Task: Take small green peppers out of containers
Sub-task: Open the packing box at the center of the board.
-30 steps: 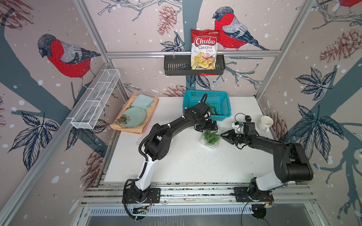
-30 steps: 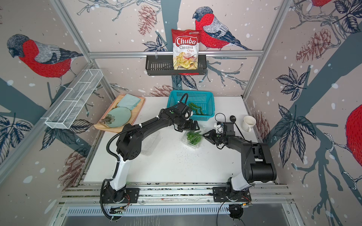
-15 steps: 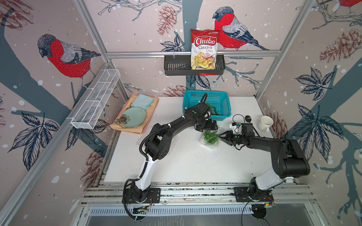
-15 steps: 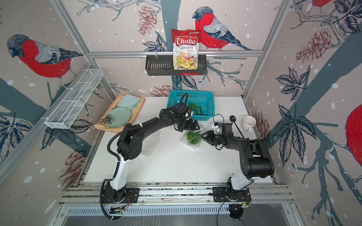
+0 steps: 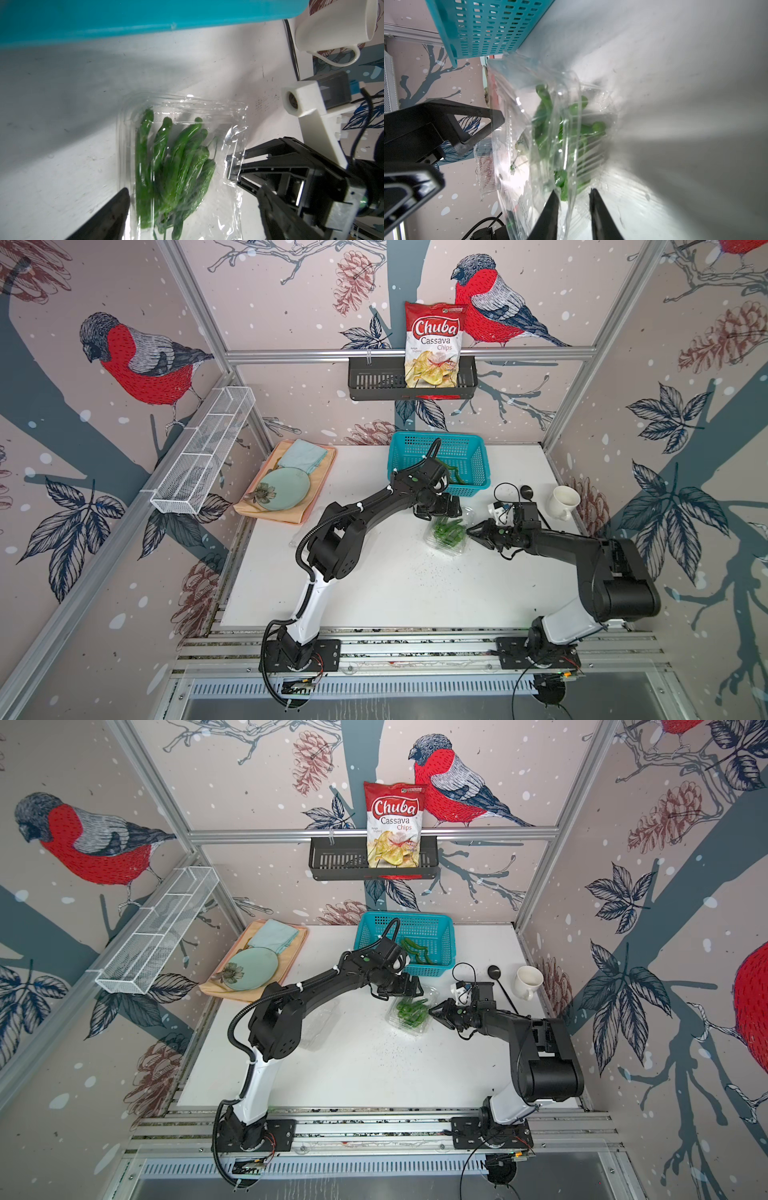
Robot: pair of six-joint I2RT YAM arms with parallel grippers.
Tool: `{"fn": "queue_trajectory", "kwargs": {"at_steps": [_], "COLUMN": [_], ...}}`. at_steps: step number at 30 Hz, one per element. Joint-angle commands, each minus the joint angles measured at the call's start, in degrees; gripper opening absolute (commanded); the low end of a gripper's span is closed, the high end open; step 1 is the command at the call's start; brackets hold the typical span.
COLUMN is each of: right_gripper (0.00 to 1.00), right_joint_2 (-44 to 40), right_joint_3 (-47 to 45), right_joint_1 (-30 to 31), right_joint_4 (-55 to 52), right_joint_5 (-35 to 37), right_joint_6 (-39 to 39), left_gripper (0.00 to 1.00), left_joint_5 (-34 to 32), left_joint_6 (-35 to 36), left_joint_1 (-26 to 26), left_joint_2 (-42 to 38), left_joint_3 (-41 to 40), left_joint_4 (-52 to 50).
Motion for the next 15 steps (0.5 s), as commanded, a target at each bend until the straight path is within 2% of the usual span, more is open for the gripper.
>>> {"fn": "queue_trajectory", "kwargs": {"at_steps": [1, 4, 10, 15], "right_gripper": [0.27, 0.30, 0.49, 0.49], "right_joint_2": [-2.2, -3.9, -7.6, -6.7], "right_joint_3": [-0.7, -1.4, -1.1, 0.2], "right_joint_1": [-0.2, -0.2, -2.1, -4.1], "right_joint_4": [-4.8, -5.9, -9.7, -12.9], "right_joint_5": [4.6, 4.6, 0.9, 2.7], "right_joint_6": [-0.8, -1.5, -4.1, -6.3], "left_gripper": [0.93, 0.93, 0.93, 0.93], "left_joint_5": [-0.9, -1.0, -1.4, -1.1], "left_joint_6": [0.3, 0.4, 0.9, 1.3], "left_joint_1": [-0.2, -0.2, -0.2, -0.2], "left_joint_2": [-0.3, -0.3, -0.7, -0.9], "left_joint_3": [-0.3, -0.5, -0.5, -0.6], "left_joint_4": [-2.5, -2.6, -2.6, -2.4]}}
